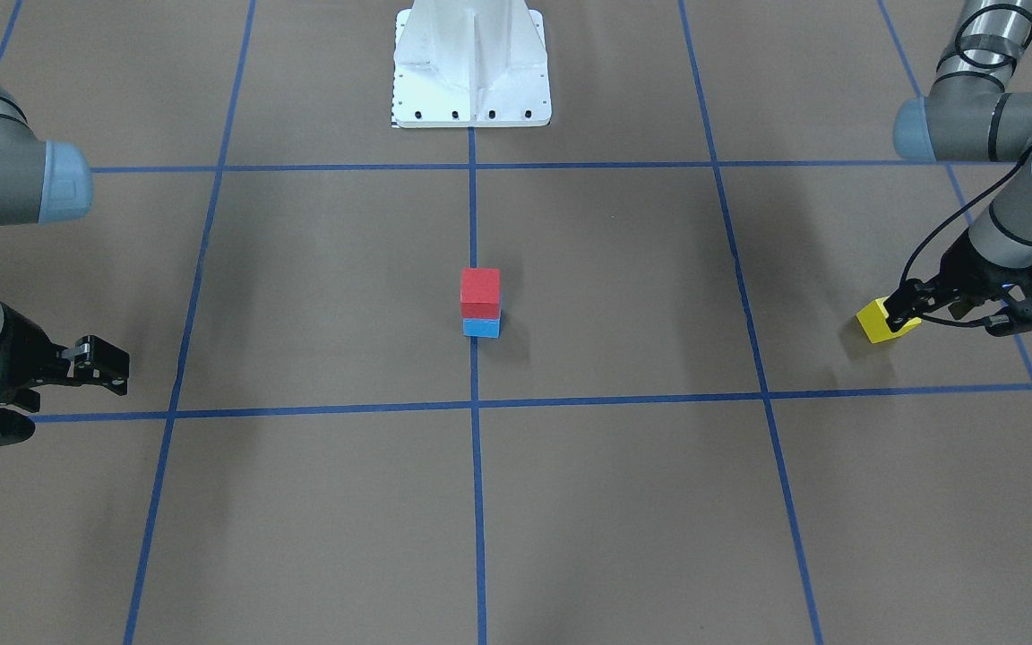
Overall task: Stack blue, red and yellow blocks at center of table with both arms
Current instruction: 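Lower the left gripper onto the yellow cube and close it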
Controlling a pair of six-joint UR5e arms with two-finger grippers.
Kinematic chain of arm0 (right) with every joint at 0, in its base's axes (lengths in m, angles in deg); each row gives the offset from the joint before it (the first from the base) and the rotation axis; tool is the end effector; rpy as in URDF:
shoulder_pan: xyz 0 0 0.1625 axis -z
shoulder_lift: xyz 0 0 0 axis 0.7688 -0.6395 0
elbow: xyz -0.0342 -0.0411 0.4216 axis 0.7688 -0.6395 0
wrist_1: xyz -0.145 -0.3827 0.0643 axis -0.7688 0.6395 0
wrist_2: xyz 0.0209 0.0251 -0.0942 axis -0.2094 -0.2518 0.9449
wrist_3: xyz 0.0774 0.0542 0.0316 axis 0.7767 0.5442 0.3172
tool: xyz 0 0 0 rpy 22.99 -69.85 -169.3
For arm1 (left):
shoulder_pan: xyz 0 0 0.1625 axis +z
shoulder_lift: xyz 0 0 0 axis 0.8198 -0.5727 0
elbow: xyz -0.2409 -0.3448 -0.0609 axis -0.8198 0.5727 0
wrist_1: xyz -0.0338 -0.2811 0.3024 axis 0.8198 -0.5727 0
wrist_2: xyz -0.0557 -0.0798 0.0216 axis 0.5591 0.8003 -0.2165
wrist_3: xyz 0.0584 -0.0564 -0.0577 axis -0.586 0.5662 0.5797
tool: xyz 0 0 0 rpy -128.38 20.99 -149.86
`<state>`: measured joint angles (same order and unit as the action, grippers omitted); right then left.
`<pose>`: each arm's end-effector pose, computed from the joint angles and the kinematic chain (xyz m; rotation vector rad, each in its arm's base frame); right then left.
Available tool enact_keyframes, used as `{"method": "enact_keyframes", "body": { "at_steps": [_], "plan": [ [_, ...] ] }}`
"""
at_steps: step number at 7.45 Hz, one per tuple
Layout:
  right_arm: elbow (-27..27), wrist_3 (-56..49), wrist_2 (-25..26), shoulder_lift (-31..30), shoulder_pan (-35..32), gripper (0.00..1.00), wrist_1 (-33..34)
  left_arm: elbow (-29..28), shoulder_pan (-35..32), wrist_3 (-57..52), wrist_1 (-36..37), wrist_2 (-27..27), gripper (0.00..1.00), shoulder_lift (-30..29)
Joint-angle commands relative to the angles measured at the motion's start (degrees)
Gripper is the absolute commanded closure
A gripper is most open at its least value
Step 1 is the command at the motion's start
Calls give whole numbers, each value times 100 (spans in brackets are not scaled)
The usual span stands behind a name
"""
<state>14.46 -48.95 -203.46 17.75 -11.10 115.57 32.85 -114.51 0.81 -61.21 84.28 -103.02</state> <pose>-0.2557 -0.6182 0.4234 0.0730 -0.7776 -0.1601 0.2107 -0.5192 0.5682 0.0501 0.7255 -0.1747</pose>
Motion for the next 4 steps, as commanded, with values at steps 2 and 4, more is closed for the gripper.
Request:
{"method": "enact_keyframes", "body": {
  "at_steps": [2, 4],
  "plan": [
    [-8, 8, 0, -2, 0, 1, 7, -55, 30, 113, -2, -3, 0, 22],
    [-17, 8, 0, -2, 0, 1, 7, -99, 117, 122, -10, -12, 0, 13]
  ]
}}
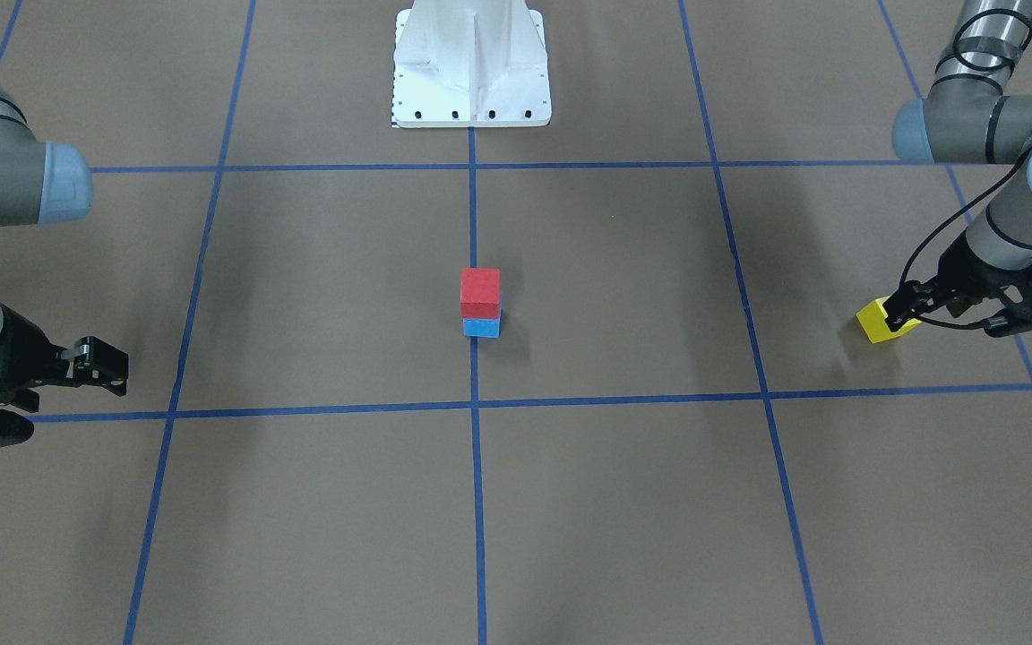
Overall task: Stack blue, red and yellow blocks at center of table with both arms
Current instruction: 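Lower the left gripper onto the yellow cube and close it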
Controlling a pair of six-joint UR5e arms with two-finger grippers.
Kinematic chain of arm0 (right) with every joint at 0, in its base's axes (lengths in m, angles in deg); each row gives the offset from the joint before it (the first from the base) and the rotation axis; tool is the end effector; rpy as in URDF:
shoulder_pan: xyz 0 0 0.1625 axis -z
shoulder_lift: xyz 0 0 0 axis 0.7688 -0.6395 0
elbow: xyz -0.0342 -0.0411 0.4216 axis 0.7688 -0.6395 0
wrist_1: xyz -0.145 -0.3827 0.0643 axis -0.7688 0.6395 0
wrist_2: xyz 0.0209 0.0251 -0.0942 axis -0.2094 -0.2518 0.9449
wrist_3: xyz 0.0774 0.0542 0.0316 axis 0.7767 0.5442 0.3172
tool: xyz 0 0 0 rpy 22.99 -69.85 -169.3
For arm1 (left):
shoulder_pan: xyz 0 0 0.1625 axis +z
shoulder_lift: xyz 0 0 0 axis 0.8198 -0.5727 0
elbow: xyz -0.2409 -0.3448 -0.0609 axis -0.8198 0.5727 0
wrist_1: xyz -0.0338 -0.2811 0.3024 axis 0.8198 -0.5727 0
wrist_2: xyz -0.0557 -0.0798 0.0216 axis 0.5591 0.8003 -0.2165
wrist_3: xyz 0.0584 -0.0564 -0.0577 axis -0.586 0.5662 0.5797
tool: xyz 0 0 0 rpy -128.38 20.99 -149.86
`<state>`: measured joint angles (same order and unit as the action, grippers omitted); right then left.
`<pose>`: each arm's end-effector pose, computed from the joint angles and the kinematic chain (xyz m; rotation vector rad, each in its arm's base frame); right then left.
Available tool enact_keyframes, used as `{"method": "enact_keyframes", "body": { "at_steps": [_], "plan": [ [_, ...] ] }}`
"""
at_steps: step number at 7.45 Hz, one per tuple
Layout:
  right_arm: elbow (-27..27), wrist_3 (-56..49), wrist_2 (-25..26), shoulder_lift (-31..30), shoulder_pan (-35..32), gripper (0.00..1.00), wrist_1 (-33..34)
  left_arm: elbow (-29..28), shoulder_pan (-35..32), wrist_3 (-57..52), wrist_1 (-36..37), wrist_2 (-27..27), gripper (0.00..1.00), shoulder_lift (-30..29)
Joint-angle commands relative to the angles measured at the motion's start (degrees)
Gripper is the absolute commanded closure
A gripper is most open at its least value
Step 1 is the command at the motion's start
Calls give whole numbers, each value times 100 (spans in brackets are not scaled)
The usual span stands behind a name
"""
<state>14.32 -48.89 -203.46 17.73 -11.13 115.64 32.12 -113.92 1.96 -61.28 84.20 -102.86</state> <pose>-0.2554 -0.6185 0.4249 0.0693 -0.7760 -0.1573 0.2155 -0.5163 0.5762 0.0290 0.7167 -0.1886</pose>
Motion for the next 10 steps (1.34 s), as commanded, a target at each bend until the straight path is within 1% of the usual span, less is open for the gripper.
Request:
{"method": "enact_keyframes", "body": {
  "at_steps": [1, 2, 4, 5, 8, 9, 10],
  "plan": [
    [-3, 1, 0, 8, 2, 1, 1, -43, 137, 7, -3, -12, 0, -3],
    [-12, 1, 0, 9, 2, 1, 1, -78, 216, 7, -38, -21, 0, -3],
    [-12, 1, 0, 9, 2, 1, 1, -507, 278, -2, -615, -30, 0, 32],
    [-3, 1, 0, 9, 2, 1, 1, -588, 296, 7, -819, -13, 0, 32],
    [-3, -7, 0, 9, 2, 1, -8, -536, 305, 103, -812, 14, 0, 32],
    [-3, -7, 0, 0, 2, 1, 1, -492, 305, 103, -812, -3, 3, 32],
    [-3, -7, 0, -9, 2, 1, 1, -387, 322, 103, -812, -4, 4, 93]
  ]
}}
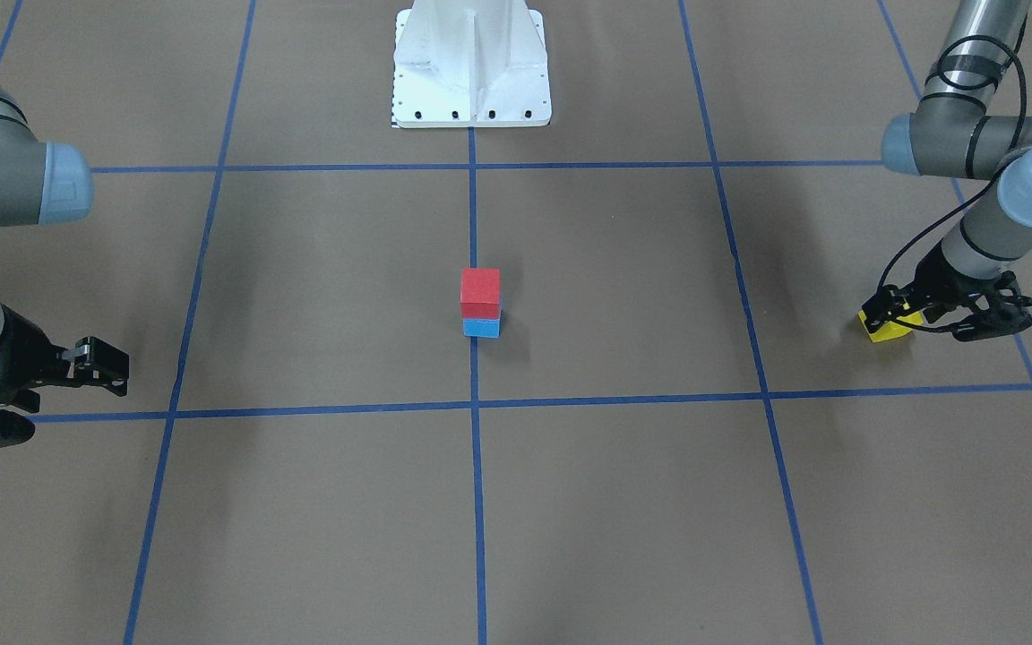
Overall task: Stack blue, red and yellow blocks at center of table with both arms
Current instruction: 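Lower the left gripper onto the yellow cube and close it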
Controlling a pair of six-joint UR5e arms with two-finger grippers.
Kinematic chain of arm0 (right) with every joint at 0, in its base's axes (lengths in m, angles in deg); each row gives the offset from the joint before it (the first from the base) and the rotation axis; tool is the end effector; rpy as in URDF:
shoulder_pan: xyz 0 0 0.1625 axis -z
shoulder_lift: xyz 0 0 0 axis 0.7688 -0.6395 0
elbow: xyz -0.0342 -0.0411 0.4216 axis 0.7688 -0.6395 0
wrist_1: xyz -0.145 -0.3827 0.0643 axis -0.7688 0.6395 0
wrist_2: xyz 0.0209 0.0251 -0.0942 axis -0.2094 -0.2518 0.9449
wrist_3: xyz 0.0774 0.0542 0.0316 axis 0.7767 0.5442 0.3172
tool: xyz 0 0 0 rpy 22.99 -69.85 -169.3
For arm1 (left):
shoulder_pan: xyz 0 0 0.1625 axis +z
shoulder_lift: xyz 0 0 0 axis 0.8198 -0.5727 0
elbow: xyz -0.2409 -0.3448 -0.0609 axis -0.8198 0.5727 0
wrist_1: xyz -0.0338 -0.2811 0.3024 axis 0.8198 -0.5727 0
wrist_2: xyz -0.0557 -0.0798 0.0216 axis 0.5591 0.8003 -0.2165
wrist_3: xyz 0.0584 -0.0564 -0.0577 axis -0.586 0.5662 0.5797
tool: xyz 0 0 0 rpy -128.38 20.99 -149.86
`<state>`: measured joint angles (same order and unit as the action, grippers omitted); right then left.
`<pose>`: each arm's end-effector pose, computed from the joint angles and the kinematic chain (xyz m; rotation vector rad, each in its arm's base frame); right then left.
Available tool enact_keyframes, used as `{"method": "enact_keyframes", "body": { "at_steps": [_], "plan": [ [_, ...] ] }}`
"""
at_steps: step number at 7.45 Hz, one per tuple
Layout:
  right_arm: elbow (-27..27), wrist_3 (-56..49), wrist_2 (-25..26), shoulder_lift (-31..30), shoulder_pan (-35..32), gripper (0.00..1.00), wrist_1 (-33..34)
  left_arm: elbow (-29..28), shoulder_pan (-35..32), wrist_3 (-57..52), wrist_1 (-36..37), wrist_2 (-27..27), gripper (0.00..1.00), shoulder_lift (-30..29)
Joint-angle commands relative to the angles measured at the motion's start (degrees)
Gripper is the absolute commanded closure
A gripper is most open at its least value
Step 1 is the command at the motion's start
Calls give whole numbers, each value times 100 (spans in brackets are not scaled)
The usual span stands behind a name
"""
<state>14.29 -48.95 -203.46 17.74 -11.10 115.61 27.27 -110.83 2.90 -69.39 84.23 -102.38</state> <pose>-0.2558 -0.6184 0.4250 0.0696 -0.7760 -0.1589 0.2427 -0.5034 0.6066 0.0397 0.7475 -0.1384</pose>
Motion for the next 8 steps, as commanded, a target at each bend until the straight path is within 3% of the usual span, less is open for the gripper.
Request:
{"method": "enact_keyframes", "body": {
  "at_steps": [1, 4, 5, 7, 8],
  "plan": [
    [-9, -10, 0, -36, 0, 1, -5, 238, 40, 53, 25, -6, 4, 72],
    [0, -10, 0, -54, -9, 1, -5, 301, 189, 133, 16, -59, 4, 169],
    [44, -1, 0, -54, -9, 1, -5, 301, 190, 141, 16, -68, 14, 178],
    [61, 7, 0, -54, -17, 1, -5, 423, 198, 133, 25, -94, 87, 186],
    [62, 8, 0, -54, -18, 1, -5, 606, 190, 133, 34, -112, 100, 317]
  ]
}}
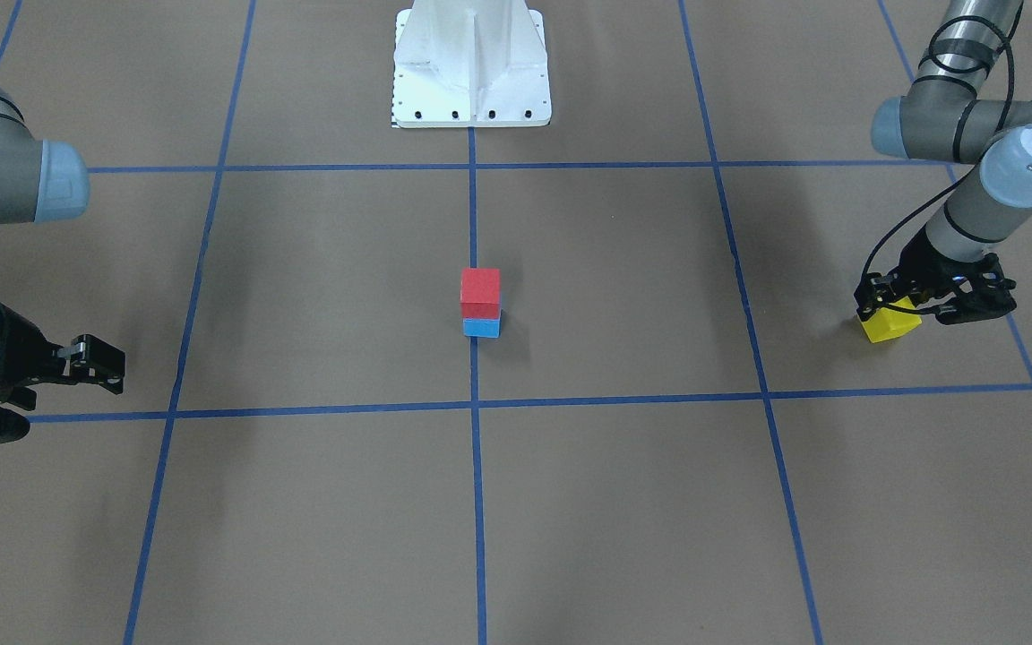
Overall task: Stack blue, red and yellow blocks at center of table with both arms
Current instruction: 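Lower the left gripper onto the yellow cube and close it, then carry the yellow cube with the left gripper above the red cube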
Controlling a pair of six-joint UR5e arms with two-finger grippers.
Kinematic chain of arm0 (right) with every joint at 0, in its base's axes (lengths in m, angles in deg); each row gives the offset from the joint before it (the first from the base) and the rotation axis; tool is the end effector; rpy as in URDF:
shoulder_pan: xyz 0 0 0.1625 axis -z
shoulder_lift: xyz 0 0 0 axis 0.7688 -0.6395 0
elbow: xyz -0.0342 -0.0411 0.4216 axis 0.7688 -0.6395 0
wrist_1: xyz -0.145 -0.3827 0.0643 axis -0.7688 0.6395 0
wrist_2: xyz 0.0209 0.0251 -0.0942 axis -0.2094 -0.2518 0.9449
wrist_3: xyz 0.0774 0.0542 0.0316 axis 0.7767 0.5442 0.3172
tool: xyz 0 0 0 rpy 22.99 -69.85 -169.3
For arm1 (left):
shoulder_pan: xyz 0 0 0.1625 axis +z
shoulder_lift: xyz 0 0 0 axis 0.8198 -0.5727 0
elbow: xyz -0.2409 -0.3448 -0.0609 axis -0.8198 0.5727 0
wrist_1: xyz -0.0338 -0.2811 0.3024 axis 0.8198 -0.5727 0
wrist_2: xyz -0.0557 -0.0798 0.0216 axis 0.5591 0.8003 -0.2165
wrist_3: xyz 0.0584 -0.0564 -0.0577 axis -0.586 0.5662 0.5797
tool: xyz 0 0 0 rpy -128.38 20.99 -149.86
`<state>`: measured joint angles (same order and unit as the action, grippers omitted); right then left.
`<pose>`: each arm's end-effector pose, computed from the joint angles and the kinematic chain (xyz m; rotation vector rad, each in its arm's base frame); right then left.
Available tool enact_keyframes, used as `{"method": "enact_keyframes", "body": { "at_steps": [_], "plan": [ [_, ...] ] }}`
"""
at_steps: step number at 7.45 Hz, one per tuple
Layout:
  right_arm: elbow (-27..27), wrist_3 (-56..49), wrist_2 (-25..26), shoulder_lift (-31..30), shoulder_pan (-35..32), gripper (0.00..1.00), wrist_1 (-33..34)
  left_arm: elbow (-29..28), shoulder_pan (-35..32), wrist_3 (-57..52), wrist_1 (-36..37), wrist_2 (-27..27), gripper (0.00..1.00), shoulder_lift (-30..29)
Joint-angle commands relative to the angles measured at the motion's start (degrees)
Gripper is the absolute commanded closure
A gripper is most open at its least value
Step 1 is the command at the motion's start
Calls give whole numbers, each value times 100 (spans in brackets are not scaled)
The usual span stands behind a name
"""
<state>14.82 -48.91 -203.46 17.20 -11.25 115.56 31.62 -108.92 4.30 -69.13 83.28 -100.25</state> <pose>-0.2525 -0.6159 0.4267 0.0710 -0.7762 -0.1560 0.2493 -0.4838 0.5885 0.0550 0.7594 -0.1252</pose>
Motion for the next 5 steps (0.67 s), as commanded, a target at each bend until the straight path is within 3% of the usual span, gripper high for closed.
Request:
{"method": "enact_keyframes", "body": {
  "at_steps": [1, 3, 4, 5],
  "plan": [
    [17, 4, 0, 0, -3, 1, 0, 356, -11, -33, 69, 0, 100, 140],
    [9, 4, -9, 0, -3, 1, 0, 1073, -11, -77, 960, 0, 100, 35],
    [9, -13, -17, -8, -12, 1, 0, 1522, 24, -77, 1905, 0, 100, -418],
    [9, -22, -18, -9, -12, 1, 0, 1666, 68, -69, 3403, -9, 100, -1536]
  ]
}}
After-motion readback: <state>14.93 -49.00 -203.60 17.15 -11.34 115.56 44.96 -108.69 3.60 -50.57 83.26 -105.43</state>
